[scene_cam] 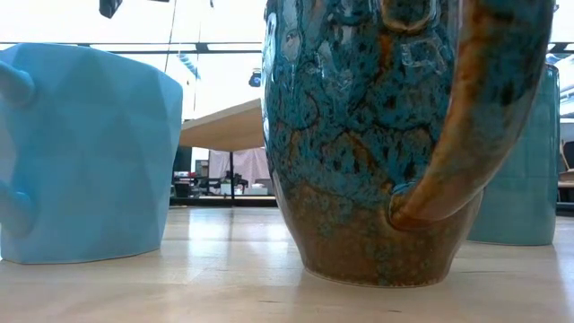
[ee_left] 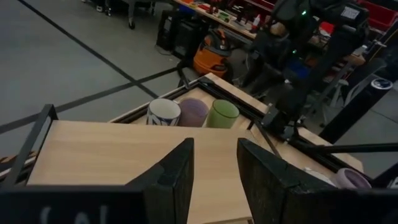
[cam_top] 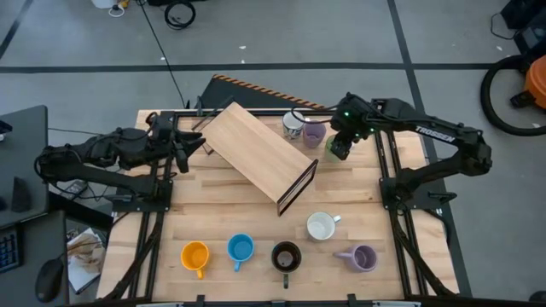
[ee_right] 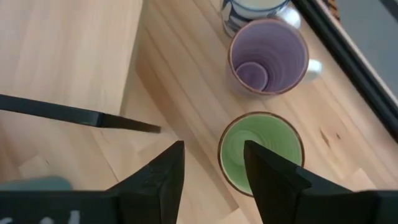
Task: Place coffee mugs
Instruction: Put the green mug on the shelf
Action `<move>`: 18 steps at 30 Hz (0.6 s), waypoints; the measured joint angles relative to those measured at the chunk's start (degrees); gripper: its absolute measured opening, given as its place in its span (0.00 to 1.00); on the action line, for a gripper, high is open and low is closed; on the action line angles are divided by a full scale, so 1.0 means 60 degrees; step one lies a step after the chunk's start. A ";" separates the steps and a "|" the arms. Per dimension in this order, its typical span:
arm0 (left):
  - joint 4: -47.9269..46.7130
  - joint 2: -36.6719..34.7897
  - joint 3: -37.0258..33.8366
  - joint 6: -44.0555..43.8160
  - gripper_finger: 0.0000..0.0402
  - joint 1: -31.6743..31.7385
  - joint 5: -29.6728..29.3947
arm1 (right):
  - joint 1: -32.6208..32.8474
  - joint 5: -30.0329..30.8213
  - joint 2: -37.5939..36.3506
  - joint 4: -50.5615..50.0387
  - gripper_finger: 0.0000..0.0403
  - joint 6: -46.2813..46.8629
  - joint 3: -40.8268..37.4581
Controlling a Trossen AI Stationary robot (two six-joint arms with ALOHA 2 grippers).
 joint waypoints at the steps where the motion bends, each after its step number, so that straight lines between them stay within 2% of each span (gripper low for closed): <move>1: -0.0002 -0.0003 0.0001 -0.0092 0.32 0.0000 0.0000 | -0.0043 -0.0053 0.0076 -0.0053 0.44 -0.0080 0.0000; 14: -0.0135 -0.0007 -0.0004 -0.0171 0.32 -0.0004 0.0002 | -0.0122 -0.0405 0.0791 0.0023 0.46 -0.0547 -0.1078; 18: -0.0131 -0.0007 -0.0004 -0.0127 0.32 -0.0004 0.0004 | -0.0138 -0.0114 0.0920 0.0158 0.46 -0.0618 -0.1490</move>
